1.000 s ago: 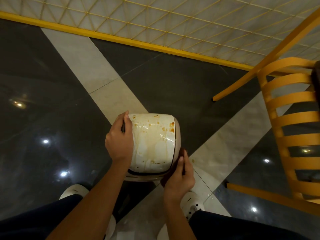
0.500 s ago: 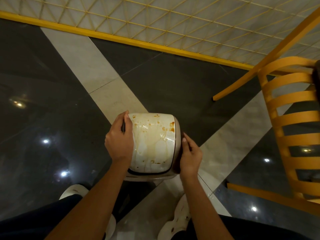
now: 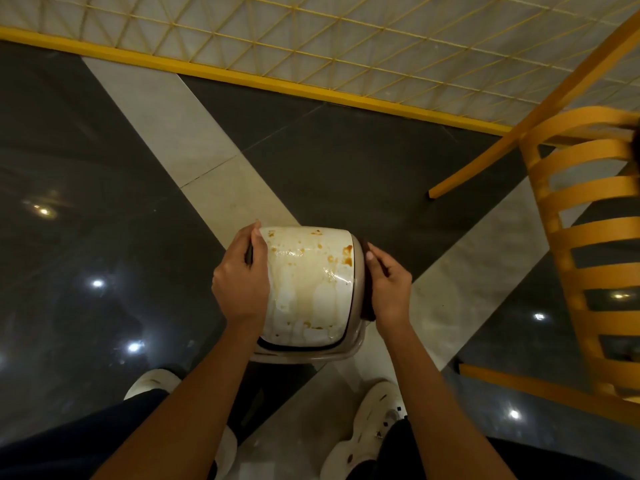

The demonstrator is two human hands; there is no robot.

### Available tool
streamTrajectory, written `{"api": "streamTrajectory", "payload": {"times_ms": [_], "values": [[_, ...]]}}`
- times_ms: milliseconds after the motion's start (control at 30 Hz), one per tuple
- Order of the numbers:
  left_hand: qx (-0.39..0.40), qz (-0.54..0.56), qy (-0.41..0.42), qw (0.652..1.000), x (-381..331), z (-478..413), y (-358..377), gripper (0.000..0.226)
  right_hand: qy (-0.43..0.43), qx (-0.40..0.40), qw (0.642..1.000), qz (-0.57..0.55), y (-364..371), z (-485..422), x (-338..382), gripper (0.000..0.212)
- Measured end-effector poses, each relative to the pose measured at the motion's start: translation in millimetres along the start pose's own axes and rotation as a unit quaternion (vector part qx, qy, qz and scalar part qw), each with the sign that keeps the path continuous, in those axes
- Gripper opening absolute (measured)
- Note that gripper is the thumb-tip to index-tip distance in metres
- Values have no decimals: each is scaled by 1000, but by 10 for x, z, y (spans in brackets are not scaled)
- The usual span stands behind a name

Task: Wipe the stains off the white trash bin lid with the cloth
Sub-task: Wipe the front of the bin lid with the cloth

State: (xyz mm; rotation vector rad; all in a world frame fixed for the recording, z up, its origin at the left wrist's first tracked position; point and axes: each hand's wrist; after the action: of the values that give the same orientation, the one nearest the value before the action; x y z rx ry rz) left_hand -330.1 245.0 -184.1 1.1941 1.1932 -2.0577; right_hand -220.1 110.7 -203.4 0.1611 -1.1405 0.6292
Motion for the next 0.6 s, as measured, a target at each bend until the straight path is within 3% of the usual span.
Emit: {"api": "streamTrajectory", "payload": {"times_ms": [67, 200, 367, 500, 600], "values": [[0, -4, 1, 1000, -5, -6, -1, 28, 13, 24, 999, 18, 6, -120, 112, 26], [3, -7, 4, 1000, -1, -15, -8, 29, -44, 50, 995, 72, -24, -145, 300, 24], [4, -5, -2, 1000, 20, -16, -6, 30, -55, 20, 997, 56, -37, 28, 196, 25], [1, -9, -2, 1000, 16, -10, -2, 30, -17, 49, 996, 77, -2, -186, 333, 26], [-3, -10, -6, 1000, 19, -18, -5, 29, -58, 33, 994, 91, 26, -95, 316, 25]]}}
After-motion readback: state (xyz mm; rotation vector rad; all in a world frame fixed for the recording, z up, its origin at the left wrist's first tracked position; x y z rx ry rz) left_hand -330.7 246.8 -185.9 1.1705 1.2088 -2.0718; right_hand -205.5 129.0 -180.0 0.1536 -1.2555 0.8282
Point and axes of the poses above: each hand's wrist, its own z-axis away from the middle knuckle, its own y-axis out of the palm, x = y × z, and after that the axes turned 13 degrees about x, right-handed
